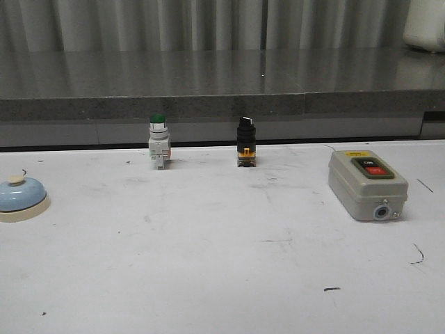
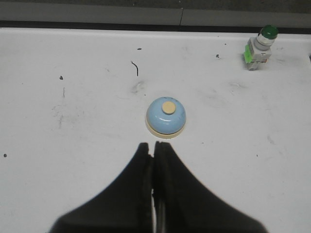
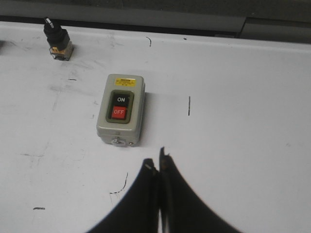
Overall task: Place and press bell with both arms
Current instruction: 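Open the left gripper and lower it over the blue bell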
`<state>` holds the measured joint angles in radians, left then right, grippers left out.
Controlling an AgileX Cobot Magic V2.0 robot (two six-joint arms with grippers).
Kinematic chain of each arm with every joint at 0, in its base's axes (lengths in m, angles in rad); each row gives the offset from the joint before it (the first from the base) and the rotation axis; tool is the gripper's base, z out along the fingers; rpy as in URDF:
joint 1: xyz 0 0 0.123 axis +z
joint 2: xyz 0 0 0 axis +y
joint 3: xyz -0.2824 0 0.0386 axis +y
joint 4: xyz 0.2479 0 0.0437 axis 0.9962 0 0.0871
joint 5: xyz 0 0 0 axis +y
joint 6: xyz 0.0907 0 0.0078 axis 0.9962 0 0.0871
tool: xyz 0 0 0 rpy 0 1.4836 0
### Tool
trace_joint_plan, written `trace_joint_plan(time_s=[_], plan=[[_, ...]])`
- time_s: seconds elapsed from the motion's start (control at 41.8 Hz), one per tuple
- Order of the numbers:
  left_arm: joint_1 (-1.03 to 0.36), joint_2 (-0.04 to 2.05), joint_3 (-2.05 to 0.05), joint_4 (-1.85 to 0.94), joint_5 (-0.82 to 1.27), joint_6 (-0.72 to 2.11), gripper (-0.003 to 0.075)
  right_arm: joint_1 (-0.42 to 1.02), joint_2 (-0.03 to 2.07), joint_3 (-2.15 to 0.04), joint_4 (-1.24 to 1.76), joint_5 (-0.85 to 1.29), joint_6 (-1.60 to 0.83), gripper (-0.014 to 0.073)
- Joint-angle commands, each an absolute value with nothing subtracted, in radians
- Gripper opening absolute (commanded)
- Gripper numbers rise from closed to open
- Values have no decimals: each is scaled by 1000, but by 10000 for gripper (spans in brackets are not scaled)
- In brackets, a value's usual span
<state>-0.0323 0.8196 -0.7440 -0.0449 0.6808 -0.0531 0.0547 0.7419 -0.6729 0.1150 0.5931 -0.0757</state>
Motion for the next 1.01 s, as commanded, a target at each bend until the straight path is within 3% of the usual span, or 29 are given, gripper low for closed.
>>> trace_joint_plan(time_s=[0.0,0.216,0.359,0.431,0.551,0.671,0.743,0.982], plan=[[-31,817,-780,-45,625,-52,-20,52,741,-703,108,528,-86,-67],[-31,817,-780,-45,626,-52,-19,52,741,-703,107,529,-86,-46],[-31,817,-780,-45,626,-52,-6,52,741,-703,106,529,-86,122],[-31,817,-780,-45,626,-52,44,52,741,-703,105,529,-86,241],[-31,817,-780,-45,626,-52,213,52,741,-703,105,529,-86,420],[-31,817,-780,-45,626,-52,446,52,741,-703,105,529,-86,491],[-31,819,-780,-45,626,-52,523,52,741,-703,105,529,-86,489],[-31,819,-780,-45,624,-52,535,52,741,-703,105,529,-86,489]])
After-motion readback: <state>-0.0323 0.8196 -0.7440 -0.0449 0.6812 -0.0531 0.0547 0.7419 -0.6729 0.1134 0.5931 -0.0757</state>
